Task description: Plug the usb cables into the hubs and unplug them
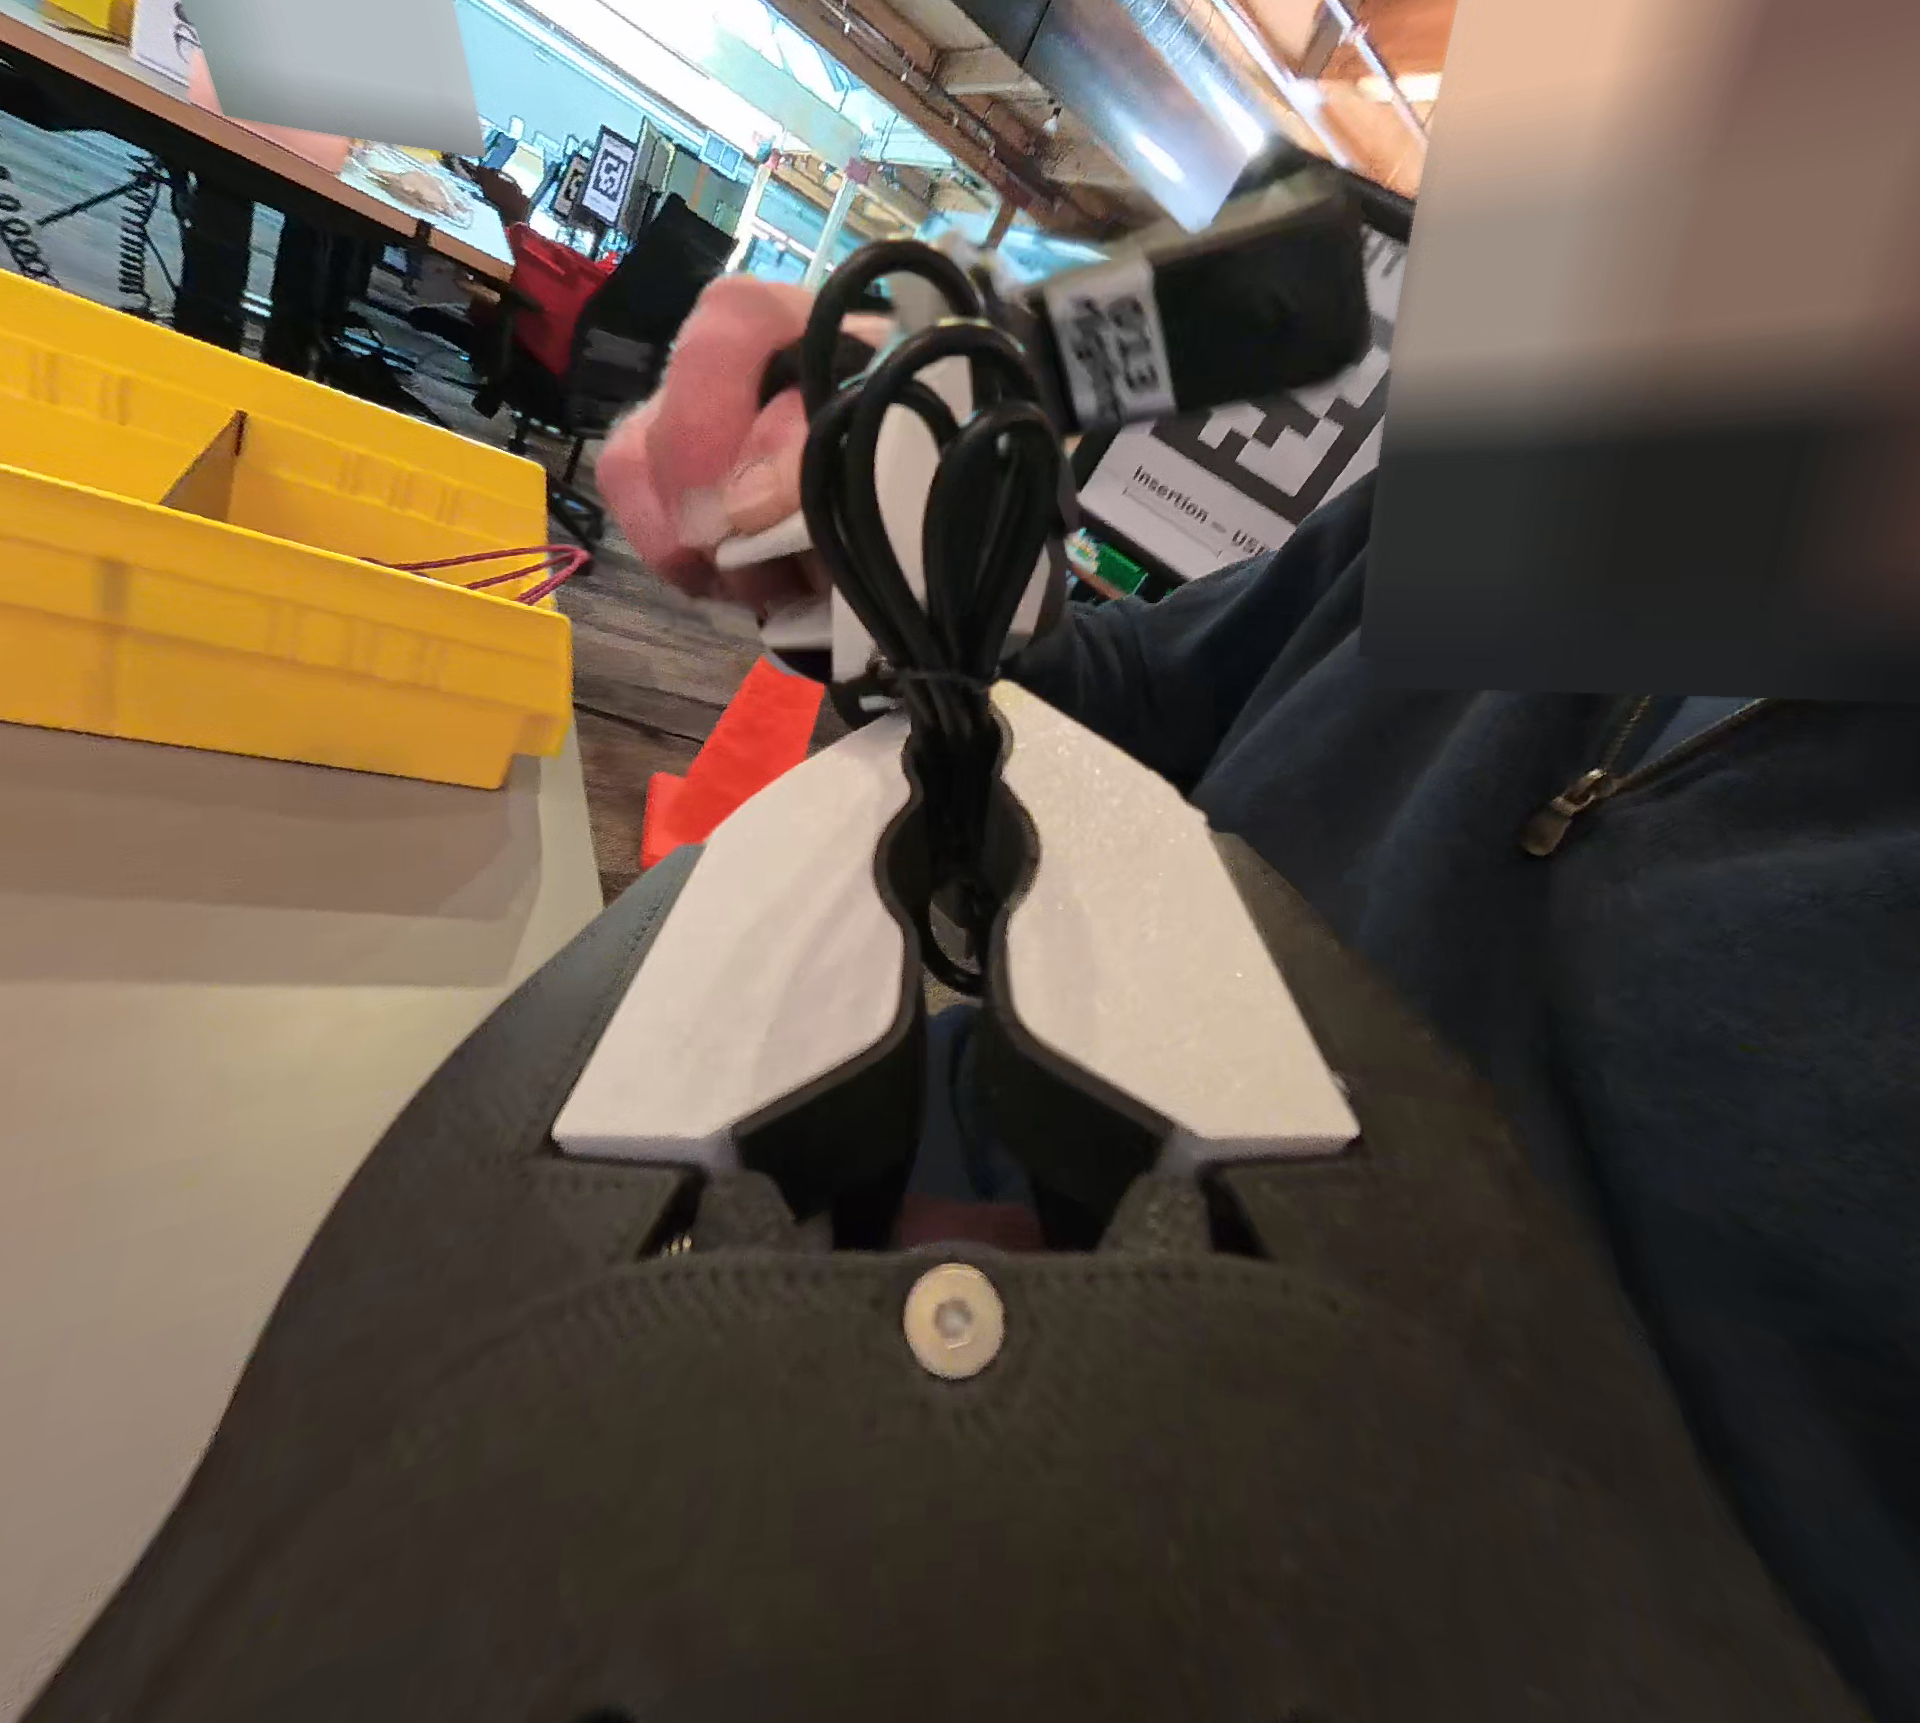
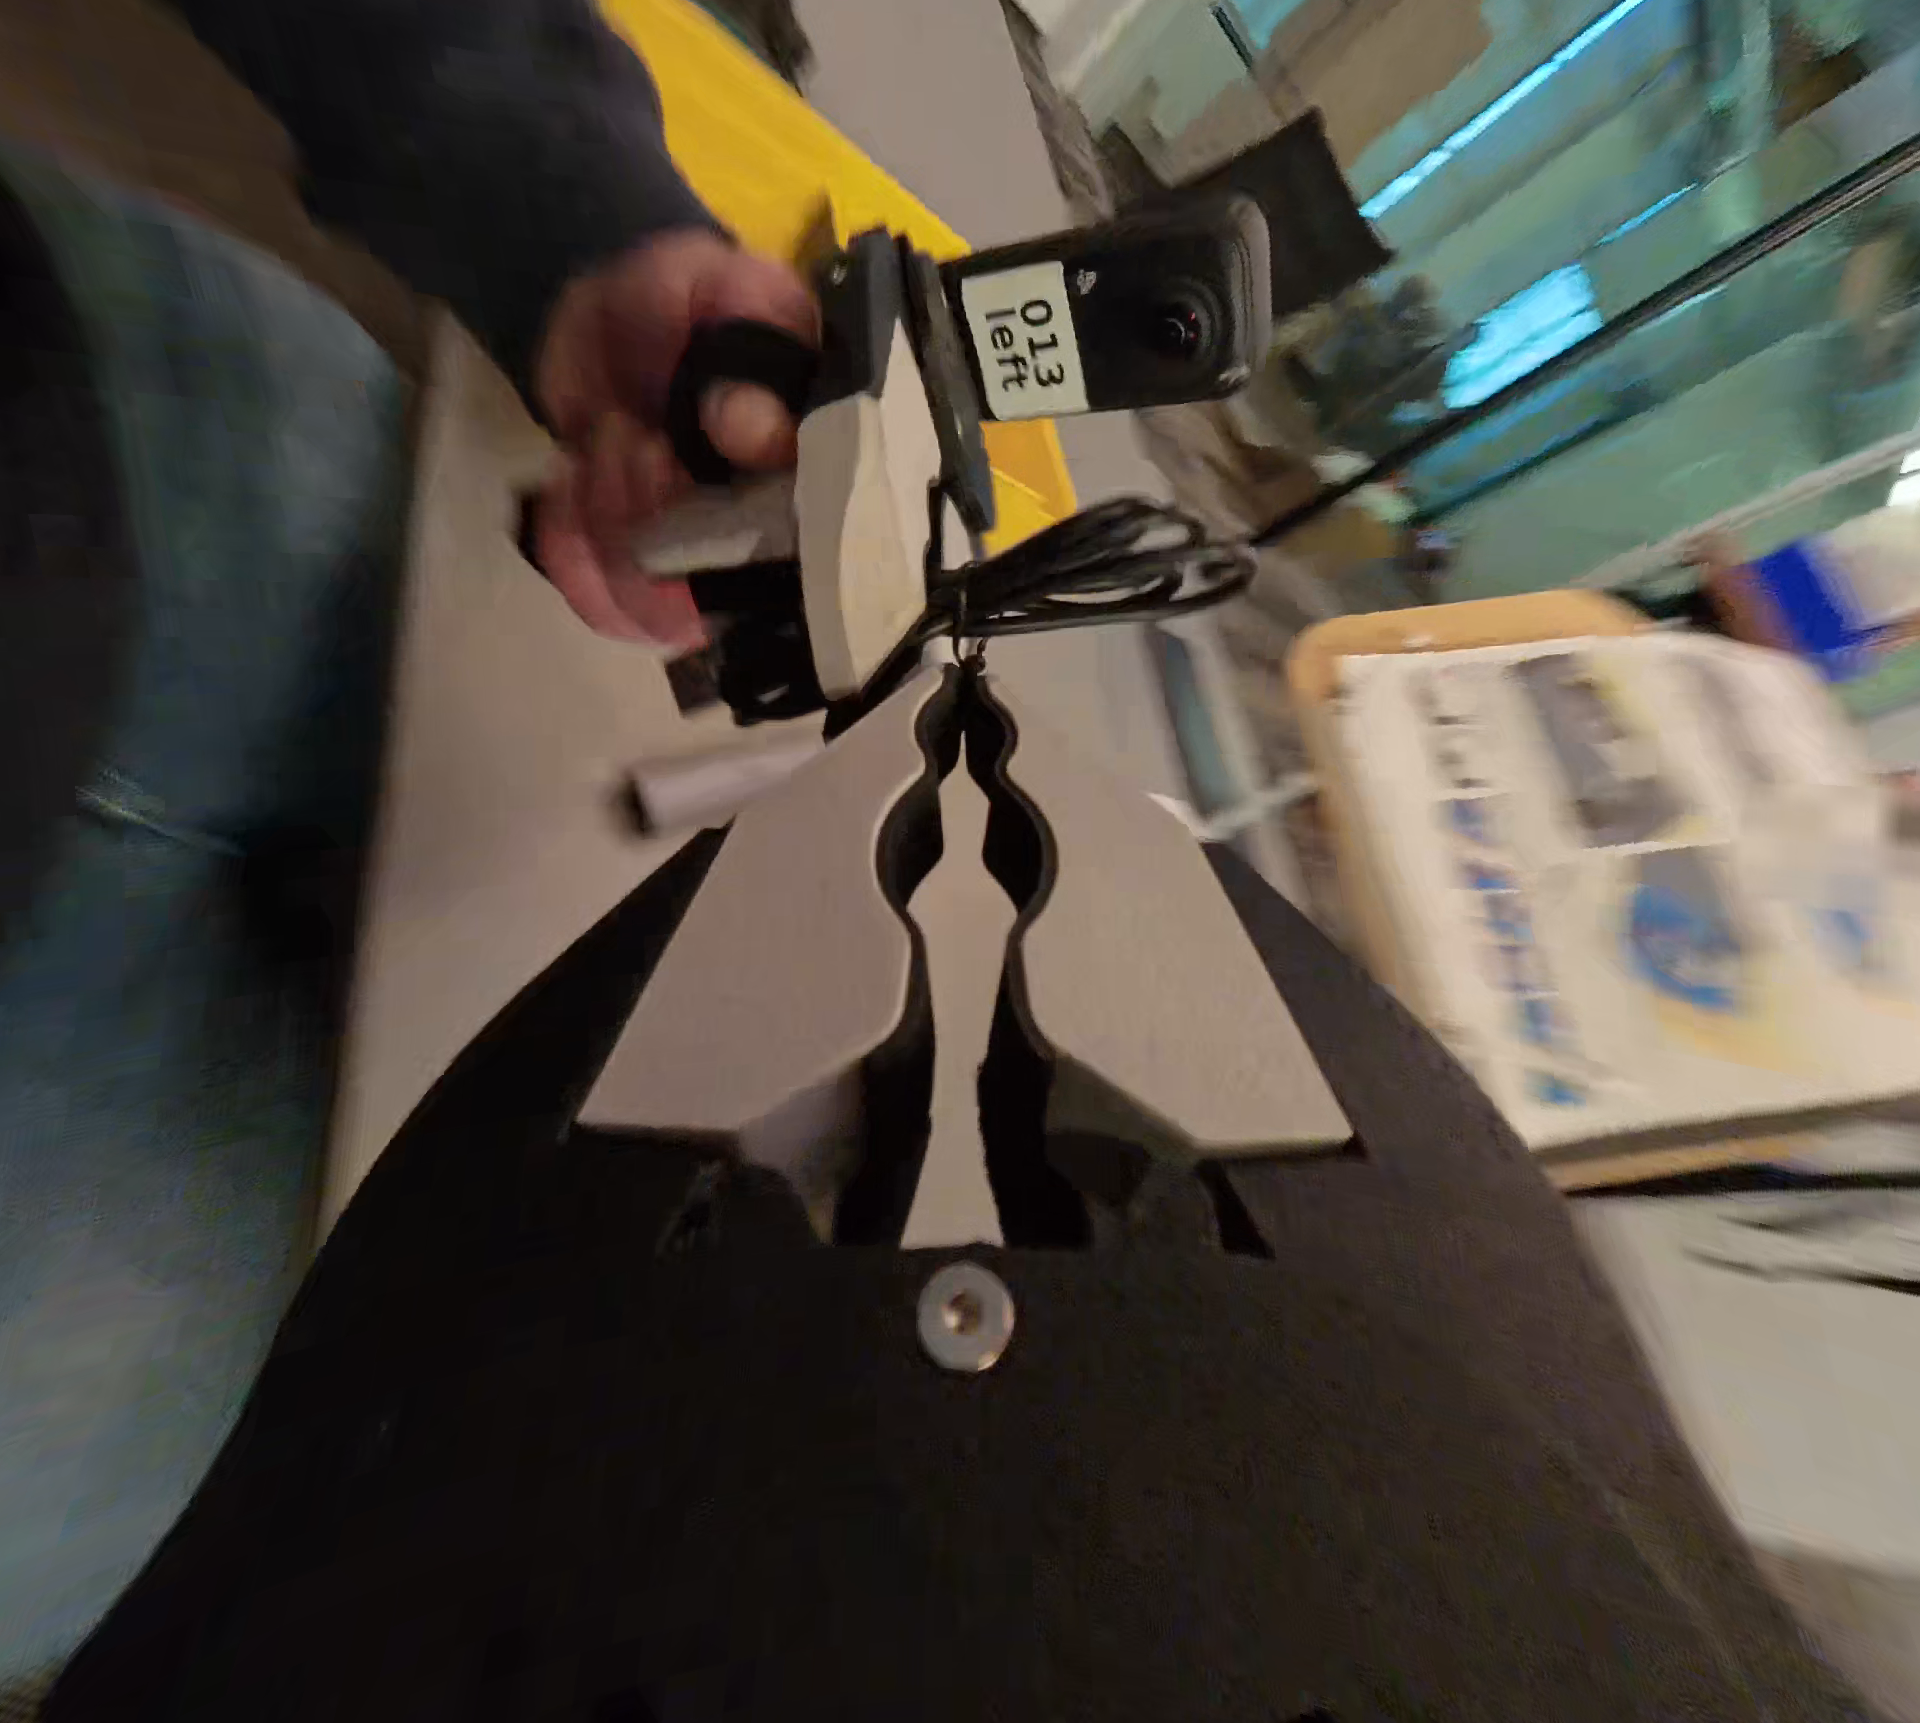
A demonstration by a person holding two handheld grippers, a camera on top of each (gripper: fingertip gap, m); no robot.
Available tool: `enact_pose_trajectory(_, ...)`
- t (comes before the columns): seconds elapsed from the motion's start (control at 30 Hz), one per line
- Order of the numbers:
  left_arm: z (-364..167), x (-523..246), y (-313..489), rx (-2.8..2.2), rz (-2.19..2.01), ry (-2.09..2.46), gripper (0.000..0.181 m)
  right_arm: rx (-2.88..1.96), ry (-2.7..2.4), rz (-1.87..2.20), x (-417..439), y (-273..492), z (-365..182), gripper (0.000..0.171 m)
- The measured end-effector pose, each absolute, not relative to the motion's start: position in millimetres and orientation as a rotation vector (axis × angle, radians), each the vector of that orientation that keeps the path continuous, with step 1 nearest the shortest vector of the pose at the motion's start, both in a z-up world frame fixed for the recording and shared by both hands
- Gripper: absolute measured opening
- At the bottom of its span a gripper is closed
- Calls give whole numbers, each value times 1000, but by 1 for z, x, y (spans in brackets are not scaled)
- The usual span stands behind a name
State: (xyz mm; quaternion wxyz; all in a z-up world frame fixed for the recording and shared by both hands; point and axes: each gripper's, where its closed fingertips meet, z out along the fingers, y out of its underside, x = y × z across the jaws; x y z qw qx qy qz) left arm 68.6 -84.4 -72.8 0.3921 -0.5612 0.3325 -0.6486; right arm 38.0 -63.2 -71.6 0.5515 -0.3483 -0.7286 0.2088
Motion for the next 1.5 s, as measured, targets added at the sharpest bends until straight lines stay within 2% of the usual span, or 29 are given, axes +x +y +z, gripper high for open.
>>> enact_pose_trajectory(0.1,-70,67,-85,-1424,-1755,784,4,-602,-1735,-33,37,-56,-68,0)
enact_pose_trajectory(0.2,-71,68,-88,-1406,-1828,758,4,-567,-1725,-89,37,-57,-69,0)
enact_pose_trajectory(0.43,-80,67,-85,-1458,-1728,830,4,-829,-1708,388,40,-64,-69,3)
enact_pose_trajectory(0.5,-90,68,-85,-1496,-1636,905,4,-963,-1704,552,43,-62,-70,15)
enact_pose_trajectory(0.77,-113,67,-88,-1540,-1088,1302,5,-1439,-1456,1591,49,-76,-74,16)
enact_pose_trajectory(0.97,-115,64,-93,-1442,-710,1520,5,-1436,-1418,1865,45,-92,-85,10)
enact_pose_trajectory(1.03,-115,63,-96,-1419,-670,1559,5,-1406,-1408,1940,44,-99,-83,4)
enact_pose_trajectory(1.37,-123,58,-99,-1396,-498,1681,5,-1405,-1345,2100,40,-108,-84,6)
enact_pose_trajectory(1.5,-126,55,-99,-1399,-433,1716,5,-1403,-1381,2046,40,-109,-88,0)
